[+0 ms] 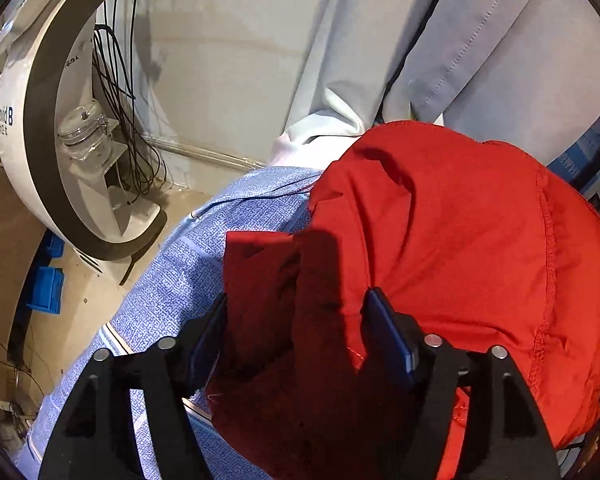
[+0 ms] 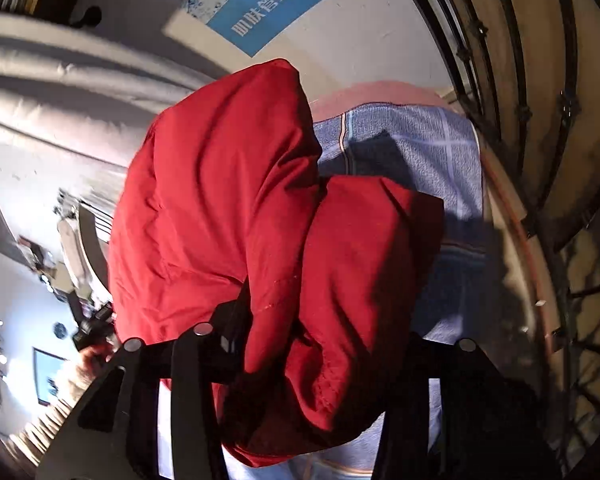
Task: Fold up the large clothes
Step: 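Lower the folded jacket onto the bed and open both tools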
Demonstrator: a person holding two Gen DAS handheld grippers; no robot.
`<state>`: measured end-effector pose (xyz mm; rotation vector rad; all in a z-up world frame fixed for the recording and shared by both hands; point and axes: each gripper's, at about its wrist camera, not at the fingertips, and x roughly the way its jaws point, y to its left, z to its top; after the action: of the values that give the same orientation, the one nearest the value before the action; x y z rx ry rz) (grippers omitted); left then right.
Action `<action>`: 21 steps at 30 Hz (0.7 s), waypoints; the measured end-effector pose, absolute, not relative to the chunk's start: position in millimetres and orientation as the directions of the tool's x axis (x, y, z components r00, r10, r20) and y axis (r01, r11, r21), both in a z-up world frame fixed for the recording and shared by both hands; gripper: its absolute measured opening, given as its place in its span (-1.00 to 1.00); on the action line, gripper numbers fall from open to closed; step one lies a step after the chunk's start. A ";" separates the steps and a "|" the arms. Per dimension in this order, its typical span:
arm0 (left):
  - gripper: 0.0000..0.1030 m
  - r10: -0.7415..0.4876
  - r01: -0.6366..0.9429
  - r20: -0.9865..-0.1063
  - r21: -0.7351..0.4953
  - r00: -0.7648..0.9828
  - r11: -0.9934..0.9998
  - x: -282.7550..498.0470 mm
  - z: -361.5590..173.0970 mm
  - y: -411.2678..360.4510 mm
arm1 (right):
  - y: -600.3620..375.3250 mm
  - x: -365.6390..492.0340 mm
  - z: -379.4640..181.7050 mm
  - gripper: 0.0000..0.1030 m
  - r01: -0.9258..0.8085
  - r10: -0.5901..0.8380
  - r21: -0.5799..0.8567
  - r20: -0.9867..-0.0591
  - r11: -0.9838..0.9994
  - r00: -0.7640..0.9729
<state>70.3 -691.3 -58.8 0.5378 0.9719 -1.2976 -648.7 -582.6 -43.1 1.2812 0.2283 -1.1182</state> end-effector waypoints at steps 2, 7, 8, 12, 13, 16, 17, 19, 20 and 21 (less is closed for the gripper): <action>0.83 -0.544 0.950 -0.839 -0.163 0.009 0.267 75.6 -56.7 -696.1 | -583.5 -650.8 -54.2 -0.03 0.752 -0.525 0.640 -0.699 -0.158 0.485; 0.90 -0.571 0.941 -0.818 -0.140 0.066 0.309 68.9 -48.4 -683.9 | -582.3 -638.8 -59.5 0.13 0.732 -0.526 0.643 -0.713 -0.225 0.464; 0.90 -0.576 0.948 -0.812 -0.101 0.096 0.301 63.8 -44.2 -682.9 | -586.4 -638.6 -60.8 0.13 0.732 -0.527 0.643 -0.713 -0.227 0.463; 0.88 -0.591 0.966 -0.777 0.083 0.217 0.247 44.4 -26.9 -680.2 | -584.0 -640.9 -61.9 0.29 0.725 -0.528 0.638 -0.723 -0.261 0.446; 0.88 -0.594 0.966 -0.770 0.119 0.235 0.227 40.0 -22.6 -678.4 | -583.0 -641.5 -62.0 0.35 0.720 -0.527 0.636 -0.727 -0.276 0.440; 0.88 -0.600 0.961 -0.751 0.210 0.275 0.178 31.5 -11.3 -671.4 | -579.7 -642.3 -57.7 0.37 0.710 -0.524 0.634 -0.735 -0.306 0.430; 0.88 -0.601 0.958 -0.746 0.235 0.286 0.164 29.3 -7.2 -668.0 | -579.0 -641.8 -54.7 0.37 0.715 -0.523 0.627 -0.740 -0.308 0.424; 0.88 -0.606 0.954 -0.739 0.265 0.294 0.140 25.4 0.8 -660.2 | -577.7 -640.6 -48.8 0.37 0.719 -0.516 0.619 -0.748 -0.315 0.417; 0.88 -0.606 0.954 -0.740 0.268 0.292 0.133 23.3 4.2 -656.2 | -577.4 -640.3 -45.2 0.37 0.717 -0.512 0.618 -0.751 -0.321 0.418; 0.88 -0.613 0.956 -0.736 0.264 0.287 0.130 21.3 8.7 -650.7 | -577.1 -639.8 -41.7 0.37 0.713 -0.510 0.620 -0.751 -0.327 0.419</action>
<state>21.3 -650.7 8.7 0.8092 0.5201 -1.2163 -639.8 -577.1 -41.7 1.4440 0.1932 -1.2483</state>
